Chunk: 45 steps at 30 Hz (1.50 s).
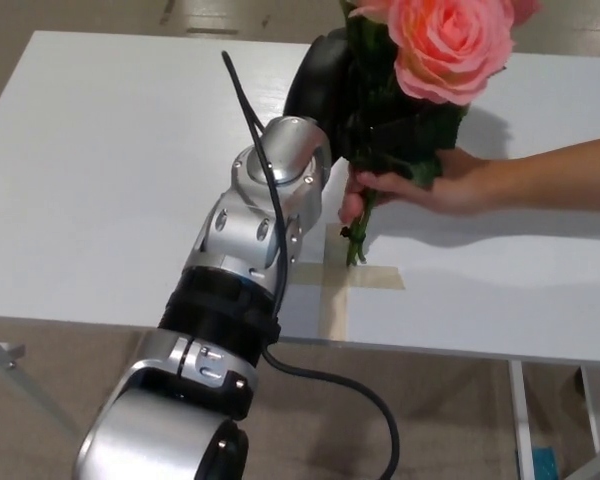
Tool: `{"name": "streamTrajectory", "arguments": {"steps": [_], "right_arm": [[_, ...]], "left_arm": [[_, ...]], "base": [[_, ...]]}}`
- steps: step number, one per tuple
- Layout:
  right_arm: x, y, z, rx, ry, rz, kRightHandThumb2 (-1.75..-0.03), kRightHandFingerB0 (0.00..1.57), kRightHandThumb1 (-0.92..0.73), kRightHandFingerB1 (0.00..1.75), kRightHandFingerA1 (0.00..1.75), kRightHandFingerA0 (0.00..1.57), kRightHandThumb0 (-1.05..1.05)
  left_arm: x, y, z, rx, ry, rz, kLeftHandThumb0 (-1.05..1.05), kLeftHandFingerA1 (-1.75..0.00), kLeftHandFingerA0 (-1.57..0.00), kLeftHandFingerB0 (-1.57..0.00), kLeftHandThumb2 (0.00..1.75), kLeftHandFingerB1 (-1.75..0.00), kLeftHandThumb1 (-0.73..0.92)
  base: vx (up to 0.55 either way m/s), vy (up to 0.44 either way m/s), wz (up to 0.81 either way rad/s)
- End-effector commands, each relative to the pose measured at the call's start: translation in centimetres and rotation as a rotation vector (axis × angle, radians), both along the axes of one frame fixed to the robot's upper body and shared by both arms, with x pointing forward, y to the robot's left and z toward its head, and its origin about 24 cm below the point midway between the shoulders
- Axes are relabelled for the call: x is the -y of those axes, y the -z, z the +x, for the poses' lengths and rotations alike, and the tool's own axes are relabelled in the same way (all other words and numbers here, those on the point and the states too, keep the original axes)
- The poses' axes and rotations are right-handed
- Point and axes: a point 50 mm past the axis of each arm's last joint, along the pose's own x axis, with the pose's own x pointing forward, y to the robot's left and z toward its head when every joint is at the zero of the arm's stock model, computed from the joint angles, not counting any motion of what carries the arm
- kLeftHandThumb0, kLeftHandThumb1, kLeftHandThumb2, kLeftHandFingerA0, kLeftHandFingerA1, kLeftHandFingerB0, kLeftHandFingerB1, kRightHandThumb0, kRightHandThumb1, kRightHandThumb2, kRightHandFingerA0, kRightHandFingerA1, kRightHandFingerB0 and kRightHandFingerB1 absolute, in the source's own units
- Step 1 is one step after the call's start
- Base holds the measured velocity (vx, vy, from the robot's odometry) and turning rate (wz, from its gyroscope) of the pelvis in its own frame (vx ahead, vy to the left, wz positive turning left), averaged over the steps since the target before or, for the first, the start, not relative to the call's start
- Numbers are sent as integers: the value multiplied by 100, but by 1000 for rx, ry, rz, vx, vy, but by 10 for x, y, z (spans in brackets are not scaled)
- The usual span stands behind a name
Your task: Use the left hand to pick up the rose and passes it to a human.
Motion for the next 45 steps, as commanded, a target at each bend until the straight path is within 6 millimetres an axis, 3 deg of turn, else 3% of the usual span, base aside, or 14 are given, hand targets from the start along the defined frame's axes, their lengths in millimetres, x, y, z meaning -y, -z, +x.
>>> {"name": "streamTrajectory", "arguments": {"steps": [1, 3, 4, 6, 7, 8, 9, 10, 11, 13, 14, 23, 30, 45], "right_arm": [[2, 0, -2, -4, 11, -2, -60, 49, -68, 37, 42, 63, -32], [2, 0, -1, -6, 8, -4, -60, 49, -68, 38, 43, 63, -32], [2, 0, -2, -7, 8, -5, -60, 49, -68, 38, 43, 63, -32], [2, 0, -1, -2, 12, -2, -60, 49, -68, 38, 43, 63, -32], [2, 0, -1, -2, 13, -1, -60, 49, -68, 38, 43, 63, -32], [2, 0, -1, -3, 14, -1, -60, 49, -68, 38, 43, 63, -32], [2, 1, -3, -8, 13, 0, -60, 49, -68, 38, 42, 63, -32], [2, 1, -4, -10, 12, 0, -60, 49, -68, 38, 42, 63, -32], [2, 2, -5, -10, 11, 0, -60, 49, -68, 38, 42, 63, -32], [3, 1, -4, -7, 10, -3, -60, 49, -68, 38, 42, 63, -32], [4, 0, -2, -4, 10, -5, -60, 49, -68, 38, 42, 63, -32], [5, 2, -8, -25, 9, -12, -60, 50, -68, 38, 42, 63, -32], [5, -3, 4, -6, 2, -13, -60, 49, -68, 38, 42, 63, -33], [8, 3, -12, -40, 13, -12, -60, 49, -68, 37, 42, 63, -32]], "left_arm": [[54, 8, -24, -56, 126, -115, -19, -151, -86, -79, 67, -93, 80], [50, 9, -21, -39, 120, -106, -20, -143, -92, -87, 67, -65, 81], [50, 9, -21, -37, 120, -103, -20, -143, -92, -87, 67, -65, 81], [48, 7, -19, -26, 114, -79, -24, -99, -105, -69, 64, -45, 80], [47, 7, -19, -23, 111, -67, -24, -99, -105, -69, 64, -45, 80], [45, 7, -18, -18, 115, -48, -25, -65, -105, -55, 63, -39, 74], [41, 8, -16, -25, 166, -12, -30, -48, 0, 0, 99, -48, 50], [39, 8, -16, -31, 192, 16, -66, -13, 0, -1, 77, -15, 44], [36, 8, -15, -28, 213, 44, -77, 0, 0, 0, 79, -2, 47], [31, 6, -13, -18, 250, 116, -79, 0, 0, 0, 81, -3, 45], [28, 4, -11, -6, 261, 157, -91, 0, 0, 0, 58, -1, 50], [-20, 2, 2, 3, 310, 336, -84, 0, 0, 0, 57, -1, 49], [-55, -28, 14, 56, 269, 444, -86, 0, 0, 0, 58, 0, 48], [-118, -46, -11, 130, 286, 581, -82, 0, 0, 0, 56, -1, 48]], "base": [[0, 0, 0], [0, 0, 0], [0, 0, 0], [0, 0, 0], [0, 0, 0], [0, 0, 0], [0, 0, 0], [0, 0, 0], [0, 0, 0], [0, 0, 0], [0, 0, 0], [0, 0, 0], [0, 0, 0], [0, 0, 0]]}}
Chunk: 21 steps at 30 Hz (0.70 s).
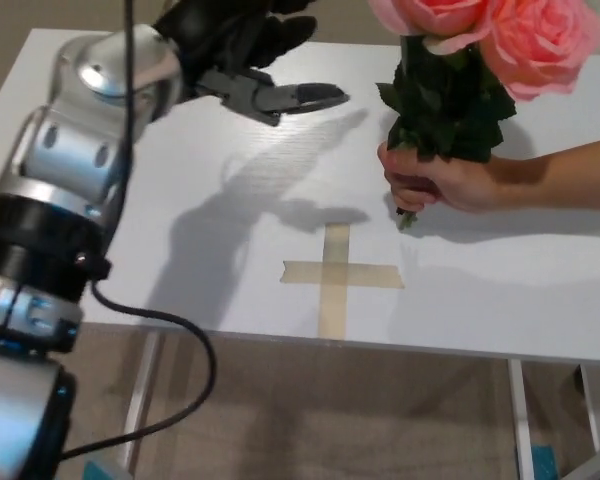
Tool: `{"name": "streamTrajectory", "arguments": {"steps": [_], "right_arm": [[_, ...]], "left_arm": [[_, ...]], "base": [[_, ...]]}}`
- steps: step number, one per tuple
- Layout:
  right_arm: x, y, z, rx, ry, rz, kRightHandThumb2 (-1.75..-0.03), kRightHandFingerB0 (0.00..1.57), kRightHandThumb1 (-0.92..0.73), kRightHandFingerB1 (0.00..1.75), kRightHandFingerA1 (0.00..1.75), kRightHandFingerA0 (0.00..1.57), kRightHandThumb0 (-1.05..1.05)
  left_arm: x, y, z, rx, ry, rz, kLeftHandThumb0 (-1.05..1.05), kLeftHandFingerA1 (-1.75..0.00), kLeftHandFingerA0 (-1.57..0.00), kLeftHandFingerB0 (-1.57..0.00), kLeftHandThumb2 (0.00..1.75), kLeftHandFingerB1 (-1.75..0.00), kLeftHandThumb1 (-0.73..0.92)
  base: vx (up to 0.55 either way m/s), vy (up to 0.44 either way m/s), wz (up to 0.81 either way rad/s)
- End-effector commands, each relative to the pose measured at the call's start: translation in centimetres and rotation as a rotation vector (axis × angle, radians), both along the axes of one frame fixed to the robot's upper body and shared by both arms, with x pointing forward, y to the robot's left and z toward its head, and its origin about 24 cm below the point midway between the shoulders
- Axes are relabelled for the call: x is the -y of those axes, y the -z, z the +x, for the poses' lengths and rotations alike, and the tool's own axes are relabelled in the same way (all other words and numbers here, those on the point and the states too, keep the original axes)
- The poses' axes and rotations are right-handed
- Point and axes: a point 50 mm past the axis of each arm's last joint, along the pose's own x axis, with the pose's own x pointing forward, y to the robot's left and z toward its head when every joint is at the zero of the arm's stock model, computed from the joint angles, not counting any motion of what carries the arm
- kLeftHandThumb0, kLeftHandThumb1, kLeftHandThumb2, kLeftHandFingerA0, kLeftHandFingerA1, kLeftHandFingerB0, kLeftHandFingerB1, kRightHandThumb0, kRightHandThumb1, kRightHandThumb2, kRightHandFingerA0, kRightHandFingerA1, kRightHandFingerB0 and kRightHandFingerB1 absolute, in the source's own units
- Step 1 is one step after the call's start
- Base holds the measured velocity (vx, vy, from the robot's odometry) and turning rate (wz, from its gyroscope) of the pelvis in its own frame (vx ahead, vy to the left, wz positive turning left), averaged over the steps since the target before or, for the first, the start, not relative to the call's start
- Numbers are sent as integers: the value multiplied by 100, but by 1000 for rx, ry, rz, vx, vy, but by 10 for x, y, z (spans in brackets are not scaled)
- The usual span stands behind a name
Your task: Use the left hand to pick up the rose and passes it to a human.
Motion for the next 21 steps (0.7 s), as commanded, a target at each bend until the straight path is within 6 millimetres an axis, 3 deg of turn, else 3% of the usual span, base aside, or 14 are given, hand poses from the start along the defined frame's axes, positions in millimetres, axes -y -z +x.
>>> {"name": "streamTrajectory", "arguments": {"steps": [1, 6, 7, 9, 12, 13, 14, 17, 18, 20, 21], "right_arm": [[6, 5, -15, -42, 20, -6, -60, 49, -68, 38, 42, 63, -32], [9, 7, -22, -57, 29, -10, -60, 50, -68, 38, 43, 64, -32], [9, 8, -24, -62, 34, -9, -60, 49, -68, 38, 43, 64, -32], [10, 8, -27, -69, 40, -14, -60, 50, -68, 37, 42, 64, -33], [10, 9, -28, -71, 41, -13, -60, 50, -68, 37, 42, 64, -33], [11, 9, -29, -67, 39, -12, -60, 50, -68, 37, 42, 64, -33], [12, 9, -29, -67, 34, -16, -60, 50, -68, 38, 42, 64, -32], [12, 9, -29, -66, 32, -17, -60, 50, -68, 38, 42, 64, -32], [13, 10, -35, -74, 31, -24, -60, 50, -69, 38, 42, 65, -32], [13, 10, -35, -75, 31, -24, -60, 50, -69, 38, 42, 65, -32], [12, 11, -36, -77, 32, -25, -60, 50, -69, 38, 43, 65, -32]], "left_arm": [[-33, 14, -25, 3, 44, 68, -82, 0, 0, 0, 56, -2, 48], [-61, 25, -59, 68, 46, 59, -79, 0, 0, 0, 57, -7, 46], [-68, 29, -69, 81, 47, 42, -71, 0, 0, 0, 79, -7, 42], [-82, 35, -90, 127, 36, 44, -65, -3, 0, 0, 76, -15, 40], [-85, 36, -96, 138, 34, 43, -65, -3, 0, 0, 76, -15, 40], [-109, 44, -133, 166, 4, -6, -59, -28, -6, -12, 67, -36, 41], [-114, 45, -143, 160, -6, -23, -50, -28, -18, -23, 56, -30, 50], [-117, 45, -150, 157, -12, -31, -50, -28, -18, -23, 56, -30, 50], [-133, 51, -181, 138, -24, -90, -52, -49, -45, -36, 74, -43, 40], [-135, 51, -187, 135, -27, -96, -52, -49, -45, -36, 74, -43, 40], [-140, 54, -195, 128, -30, -116, -41, -41, -62, -58, 54, -38, 47]], "base": [[0, 0, 0], [0, 0, 0], [0, 0, 0], [0, 0, 0], [0, 0, 0], [0, 0, 0], [0, 0, 0], [0, 0, 0], [0, 0, 0], [0, 0, 0], [0, 0, 0]]}}
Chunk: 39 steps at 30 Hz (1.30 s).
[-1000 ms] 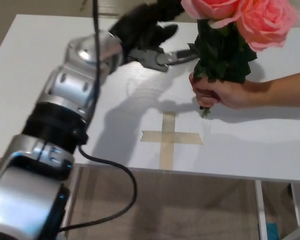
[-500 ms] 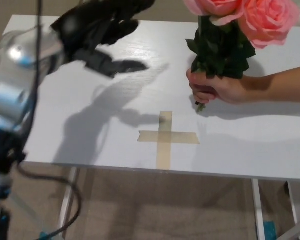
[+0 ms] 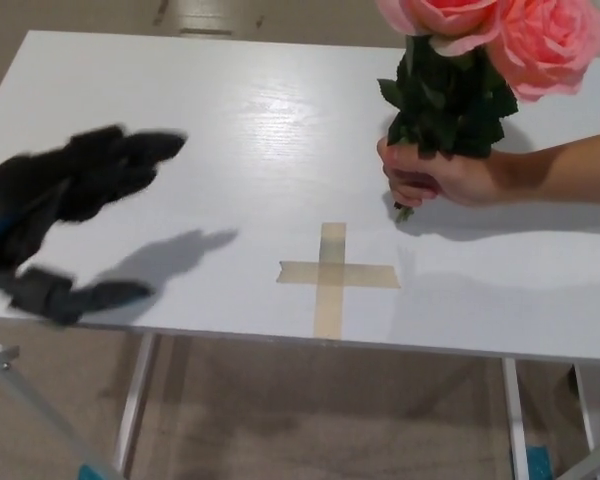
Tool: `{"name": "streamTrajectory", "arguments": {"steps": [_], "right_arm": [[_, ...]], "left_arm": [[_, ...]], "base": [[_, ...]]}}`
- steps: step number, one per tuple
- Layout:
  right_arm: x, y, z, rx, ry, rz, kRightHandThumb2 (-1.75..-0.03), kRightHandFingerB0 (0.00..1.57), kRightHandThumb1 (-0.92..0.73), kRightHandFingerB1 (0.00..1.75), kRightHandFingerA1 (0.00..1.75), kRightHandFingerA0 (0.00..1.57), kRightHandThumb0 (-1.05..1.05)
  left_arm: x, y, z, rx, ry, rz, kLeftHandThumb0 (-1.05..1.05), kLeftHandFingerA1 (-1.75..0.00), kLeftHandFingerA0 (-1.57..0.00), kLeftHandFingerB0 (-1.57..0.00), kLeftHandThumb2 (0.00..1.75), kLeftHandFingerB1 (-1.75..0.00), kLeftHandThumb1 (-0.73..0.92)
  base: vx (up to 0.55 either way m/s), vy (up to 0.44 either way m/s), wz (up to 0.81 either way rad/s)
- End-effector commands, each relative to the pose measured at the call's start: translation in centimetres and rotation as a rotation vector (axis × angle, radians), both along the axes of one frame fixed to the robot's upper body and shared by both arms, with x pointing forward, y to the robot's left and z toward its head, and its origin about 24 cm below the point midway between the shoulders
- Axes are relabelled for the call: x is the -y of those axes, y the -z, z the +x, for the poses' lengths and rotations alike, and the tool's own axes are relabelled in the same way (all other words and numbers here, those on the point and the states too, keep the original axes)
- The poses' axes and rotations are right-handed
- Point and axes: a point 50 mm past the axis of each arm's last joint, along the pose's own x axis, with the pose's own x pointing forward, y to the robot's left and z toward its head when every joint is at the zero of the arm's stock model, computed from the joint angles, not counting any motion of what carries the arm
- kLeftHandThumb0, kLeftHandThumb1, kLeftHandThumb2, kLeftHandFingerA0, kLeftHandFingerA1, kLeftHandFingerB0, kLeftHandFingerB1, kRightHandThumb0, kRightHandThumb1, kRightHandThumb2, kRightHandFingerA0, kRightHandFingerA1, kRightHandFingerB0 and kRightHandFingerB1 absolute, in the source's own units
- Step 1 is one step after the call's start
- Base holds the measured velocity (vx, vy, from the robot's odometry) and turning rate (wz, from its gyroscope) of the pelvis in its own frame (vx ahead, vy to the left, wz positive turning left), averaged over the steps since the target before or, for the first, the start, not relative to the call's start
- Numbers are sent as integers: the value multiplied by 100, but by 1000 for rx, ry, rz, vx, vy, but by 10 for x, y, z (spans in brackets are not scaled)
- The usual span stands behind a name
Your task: Use the left hand to pick up the rose and passes it to a human.
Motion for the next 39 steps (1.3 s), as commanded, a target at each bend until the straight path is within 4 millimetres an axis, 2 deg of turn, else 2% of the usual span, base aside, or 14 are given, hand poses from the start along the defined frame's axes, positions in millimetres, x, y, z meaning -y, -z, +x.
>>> {"name": "streamTrajectory", "arguments": {"steps": [1, 6, 9, 14, 16, 19, 24, 25, 29, 30, 31, 34, 35, 39], "right_arm": [[7, 7, -22, -49, 18, -20, -60, 50, -69, 38, 43, 65, -32], [6, 7, -23, -49, 15, -20, -60, 51, -69, 38, 43, 65, -32], [4, 8, -24, -53, 8, -21, -60, 52, -68, 38, 43, 65, -32], [2, 8, -23, -55, 2, -19, -60, 52, -69, 38, 43, 66, -31], [4, 7, -21, -49, 7, -20, -60, 51, -69, 38, 43, 66, -32], [3, 7, -21, -51, 6, -19, -60, 51, -69, 38, 43, 66, -32], [2, 7, -21, -51, 6, -19, -60, 51, -69, 38, 43, 66, -32], [2, 8, -22, -53, 8, -18, -60, 52, -69, 38, 43, 65, -32], [0, 8, -22, -50, 2, -17, -60, 52, -68, 38, 43, 65, -32], [-1, 9, -21, -51, -4, -15, -60, 52, -68, 38, 43, 65, -32], [-1, 9, -21, -51, -5, -15, -60, 52, -69, 38, 43, 65, -32], [-1, 9, -21, -51, -5, -15, -60, 52, -69, 38, 43, 65, -32], [-2, 8, -21, -48, -8, -13, -60, 51, -69, 38, 43, 65, -32], [-1, 9, -23, -48, -9, -11, -60, 50, -68, 38, 43, 64, -32]], "left_arm": [[-30, -3, -81, 65, 95, -123, -41, -41, -62, -58, 54, -38, 47], [-33, 2, -96, 28, 101, -166, -41, -56, -59, -47, 76, -49, 39], [-31, 17, -115, -44, 123, -190, -36, -41, -63, -59, 54, -39, 47], [-34, 75, -126, -310, 45, -160, -43, -56, -60, -49, 76, -49, 40], [-35, 111, -122, -375, -33, -61, -44, -42, -68, -60, 55, -39, 46], [-40, 136, -117, -439, -107, -9, -49, -51, -64, -52, 70, -47, 41], [-41, 144, -115, -445, -120, 3, -49, -51, -64, -52, 70, -47, 41], [-52, 209, -102, -642, -345, -6, -59, -51, -56, -42, 78, -46, 47], [-56, 244, -86, -775, -503, 116, -68, -37, -52, -45, 60, -35, 63], [-58, 250, -87, -805, -557, 106, -64, -54, -46, -28, 91, -44, 50], [-59, 256, -87, -834, -614, 95, -67, -36, -47, -45, 60, -35, 63], [-59, 257, -86, -837, -620, 97, -67, -36, -47, -45, 60, -35, 63], [-65, 277, -111, -919, -786, 86, -71, -46, -33, -39, 88, -48, 54], [-72, 286, -134, -999, -790, 180, -74, -47, -35, -34, 90, -45, 57]], "base": [[0, 0, 0], [0, 0, 0], [0, 0, 0], [0, 0, 0], [0, 0, 0], [0, 0, 0], [0, 0, 0], [0, 0, 0], [0, 0, 0], [0, 0, 0], [0, 0, 0], [0, 0, 0], [0, 0, 0], [0, 0, 0]]}}
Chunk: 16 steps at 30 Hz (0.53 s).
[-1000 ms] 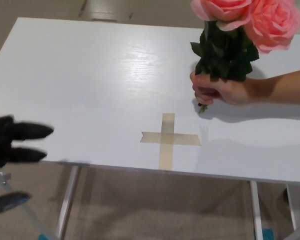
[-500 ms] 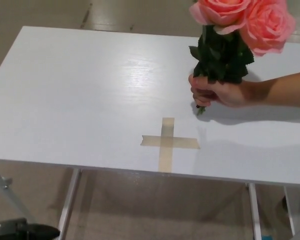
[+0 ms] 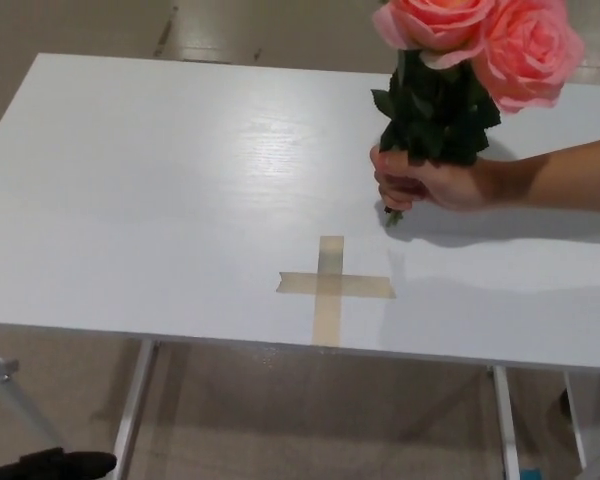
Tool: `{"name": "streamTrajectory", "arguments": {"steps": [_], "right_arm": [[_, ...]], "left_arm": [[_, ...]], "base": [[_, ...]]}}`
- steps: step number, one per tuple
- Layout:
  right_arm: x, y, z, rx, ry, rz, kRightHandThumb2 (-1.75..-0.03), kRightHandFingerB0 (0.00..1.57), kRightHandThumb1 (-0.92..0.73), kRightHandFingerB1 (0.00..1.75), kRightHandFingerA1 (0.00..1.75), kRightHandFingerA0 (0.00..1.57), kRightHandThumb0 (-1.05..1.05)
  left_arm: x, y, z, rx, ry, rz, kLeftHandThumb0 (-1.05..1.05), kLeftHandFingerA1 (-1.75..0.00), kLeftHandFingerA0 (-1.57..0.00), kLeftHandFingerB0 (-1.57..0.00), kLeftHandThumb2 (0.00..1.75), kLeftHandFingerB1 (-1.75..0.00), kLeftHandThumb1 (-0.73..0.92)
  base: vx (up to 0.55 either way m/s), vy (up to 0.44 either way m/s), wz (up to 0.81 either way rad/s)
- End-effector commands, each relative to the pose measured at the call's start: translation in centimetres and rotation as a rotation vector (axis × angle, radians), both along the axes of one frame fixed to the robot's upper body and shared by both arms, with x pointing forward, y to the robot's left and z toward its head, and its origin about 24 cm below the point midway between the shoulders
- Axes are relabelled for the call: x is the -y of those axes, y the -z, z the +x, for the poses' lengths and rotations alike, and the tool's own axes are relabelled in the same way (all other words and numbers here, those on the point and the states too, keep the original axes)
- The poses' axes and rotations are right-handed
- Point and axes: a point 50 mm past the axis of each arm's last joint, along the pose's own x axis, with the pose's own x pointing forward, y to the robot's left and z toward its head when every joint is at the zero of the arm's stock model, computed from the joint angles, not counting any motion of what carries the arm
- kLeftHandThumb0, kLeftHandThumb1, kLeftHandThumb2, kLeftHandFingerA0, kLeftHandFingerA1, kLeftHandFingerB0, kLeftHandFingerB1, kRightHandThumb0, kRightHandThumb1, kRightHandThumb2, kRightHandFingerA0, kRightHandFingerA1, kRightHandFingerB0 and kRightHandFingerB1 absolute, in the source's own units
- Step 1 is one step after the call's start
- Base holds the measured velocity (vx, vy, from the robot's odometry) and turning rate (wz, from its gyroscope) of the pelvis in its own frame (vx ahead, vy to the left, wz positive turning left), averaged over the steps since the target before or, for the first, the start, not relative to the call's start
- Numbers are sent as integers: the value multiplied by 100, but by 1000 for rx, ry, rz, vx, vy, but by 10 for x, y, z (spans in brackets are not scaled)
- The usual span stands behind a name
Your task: Use the left hand to pick up the rose and passes it to a human.
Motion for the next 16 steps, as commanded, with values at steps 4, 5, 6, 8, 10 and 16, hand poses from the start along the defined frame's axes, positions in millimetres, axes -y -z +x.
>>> {"name": "streamTrajectory", "arguments": {"steps": [4, 5, 6, 8, 10, 16], "right_arm": [[-1, 0, 0, 8, -9, -3, -60, 50, -68, 38, 43, 64, -32], [-2, 0, 0, 11, -8, 0, -60, 50, -68, 38, 43, 64, -32], [-2, 1, -1, 12, -6, 2, -60, 50, -68, 38, 43, 64, -32], [-2, 1, -2, 10, -5, 4, -60, 50, -68, 38, 43, 64, -33], [0, 0, -1, 13, 3, 6, -60, 50, -68, 38, 43, 65, -33], [0, -3, 7, 31, -2, 4, -60, 50, -69, 38, 43, 65, -32]], "left_arm": [[-24, 66, -43, -373, -262, 360, -67, -37, -43, -34, 63, -33, 62], [-23, 65, -40, -358, -253, 348, -62, -35, -45, -35, 59, -31, 65], [-22, 65, -39, -353, -247, 344, -62, -35, -45, -35, 59, -31, 65], [-17, 66, -37, -335, -227, 331, -57, -36, -47, -33, 59, -32, 60], [-14, 67, -35, -333, -173, 377, -63, -46, -35, -28, 79, -42, 49], [-19, 65, -31, -334, -193, 393, -59, -35, -38, -32, 59, -32, 57]], "base": [[0, 0, 0], [0, 0, 0], [0, 0, 0], [0, 0, 0], [0, 0, 0], [0, 0, 0]]}}
